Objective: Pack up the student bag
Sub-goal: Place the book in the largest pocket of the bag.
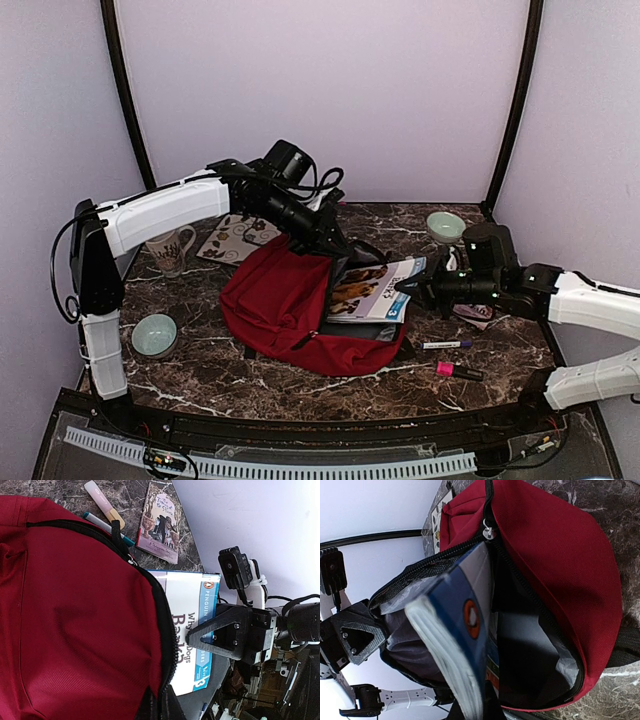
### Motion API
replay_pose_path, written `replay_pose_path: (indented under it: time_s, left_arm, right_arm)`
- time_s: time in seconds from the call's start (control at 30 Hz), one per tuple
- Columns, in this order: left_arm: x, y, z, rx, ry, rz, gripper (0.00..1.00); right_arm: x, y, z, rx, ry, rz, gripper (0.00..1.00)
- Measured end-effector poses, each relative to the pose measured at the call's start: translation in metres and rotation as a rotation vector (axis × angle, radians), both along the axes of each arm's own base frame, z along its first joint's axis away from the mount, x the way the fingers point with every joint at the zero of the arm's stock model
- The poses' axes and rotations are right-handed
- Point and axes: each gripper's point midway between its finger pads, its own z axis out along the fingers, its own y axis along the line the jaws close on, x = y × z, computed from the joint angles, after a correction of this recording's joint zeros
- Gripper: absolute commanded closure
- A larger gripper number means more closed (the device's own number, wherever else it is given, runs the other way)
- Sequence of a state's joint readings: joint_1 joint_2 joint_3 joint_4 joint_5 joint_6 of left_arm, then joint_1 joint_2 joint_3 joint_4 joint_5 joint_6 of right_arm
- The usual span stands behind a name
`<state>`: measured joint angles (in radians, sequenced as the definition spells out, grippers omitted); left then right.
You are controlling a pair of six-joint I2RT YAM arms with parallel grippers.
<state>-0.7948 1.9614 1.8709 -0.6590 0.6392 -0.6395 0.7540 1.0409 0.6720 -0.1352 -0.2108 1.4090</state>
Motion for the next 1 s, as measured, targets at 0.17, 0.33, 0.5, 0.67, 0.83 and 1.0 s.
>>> replay_pose_path:
  time_s: [0.17,0.33,0.5,0.67,0.83,1.0]
  left_arm:
    - [0.0,-0.003,0.004,-0.022,0.029,0.014,1.0]
    - [0.001,-0.007,0.011,-0.051,0.04,0.019,1.0]
    - [0.002,-0.008,0.013,-0.059,0.032,0.018,1.0]
    - [0.003,-0.004,0.014,-0.065,0.021,0.02,1.0]
    - [0.002,0.005,0.022,-0.085,0.004,0.027,1.0]
    - [-0.002,0.015,0.02,-0.092,0.006,0.022,1.0]
  right_arm:
    - [0.007,0.01,0.003,0.009,-0.05,0.004,1.0]
    - [0.017,0.023,0.001,0.008,-0.112,0.013,1.0]
    - [0.027,0.041,-0.008,-0.032,-0.167,0.035,1.0]
    - [0.038,0.065,-0.008,-0.054,-0.246,0.076,1.0]
    - [0.044,0.089,-0.017,-0.069,-0.31,0.124,1.0]
    - [0.043,0.101,-0.034,-0.111,-0.296,0.155,1.0]
